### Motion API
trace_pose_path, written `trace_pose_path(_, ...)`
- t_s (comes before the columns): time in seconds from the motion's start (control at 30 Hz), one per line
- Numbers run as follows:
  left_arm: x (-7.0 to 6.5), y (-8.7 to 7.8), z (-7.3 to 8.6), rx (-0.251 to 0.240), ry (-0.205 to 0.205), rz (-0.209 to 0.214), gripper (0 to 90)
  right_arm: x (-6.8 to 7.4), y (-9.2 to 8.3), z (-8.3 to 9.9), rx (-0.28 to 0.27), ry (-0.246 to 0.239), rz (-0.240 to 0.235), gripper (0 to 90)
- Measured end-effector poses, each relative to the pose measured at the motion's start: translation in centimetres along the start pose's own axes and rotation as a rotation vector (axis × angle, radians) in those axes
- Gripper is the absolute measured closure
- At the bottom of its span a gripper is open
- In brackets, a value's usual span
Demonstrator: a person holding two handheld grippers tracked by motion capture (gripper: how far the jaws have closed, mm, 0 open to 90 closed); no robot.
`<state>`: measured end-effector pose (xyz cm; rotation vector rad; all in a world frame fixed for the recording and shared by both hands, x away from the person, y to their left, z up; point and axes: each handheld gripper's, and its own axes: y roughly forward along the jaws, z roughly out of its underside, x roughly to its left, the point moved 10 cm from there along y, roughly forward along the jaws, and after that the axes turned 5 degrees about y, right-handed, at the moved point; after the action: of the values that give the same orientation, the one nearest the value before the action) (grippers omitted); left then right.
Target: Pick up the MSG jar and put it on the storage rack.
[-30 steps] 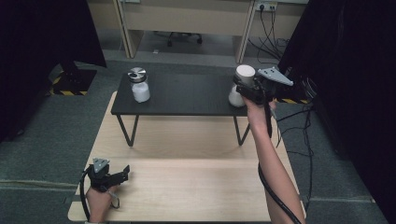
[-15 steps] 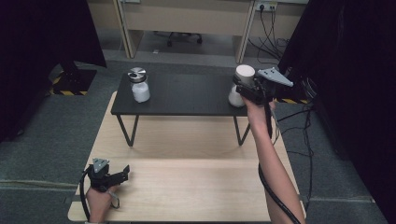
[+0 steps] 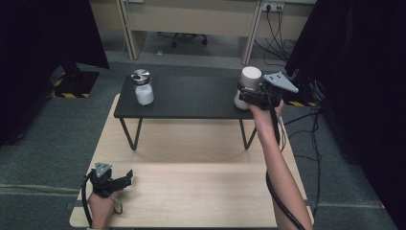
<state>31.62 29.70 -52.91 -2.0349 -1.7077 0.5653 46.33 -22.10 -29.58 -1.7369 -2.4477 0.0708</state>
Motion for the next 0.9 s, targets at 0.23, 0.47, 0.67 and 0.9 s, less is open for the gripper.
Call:
trace_pose_path(0.23, 0.0, 0.0, 0.0, 0.001, 0.001, -0.001, 0.7, -0.2, -0.8, 0.3, -0.013, 0.006, 0.000, 0.3)
trace_pose_path(0.47, -0.1, 0.0, 0.0, 0.005, 0.002, -0.002, 0.7, -0.5, -2.3, 1.5, -0.030, 0.012, 0.024, 0.4)
trace_pose_path(0.67, -0.1, 0.0, 0.0, 0.008, 0.003, -0.004, 0.7, -0.7, -3.9, 2.8, -0.044, -0.005, 0.049, 0.4)
trace_pose_path(0.9, -0.1, 0.1, 0.0, 0.010, 0.003, -0.007, 0.7, -1.0, -5.6, 5.4, -0.025, -0.033, 0.073, 0.4)
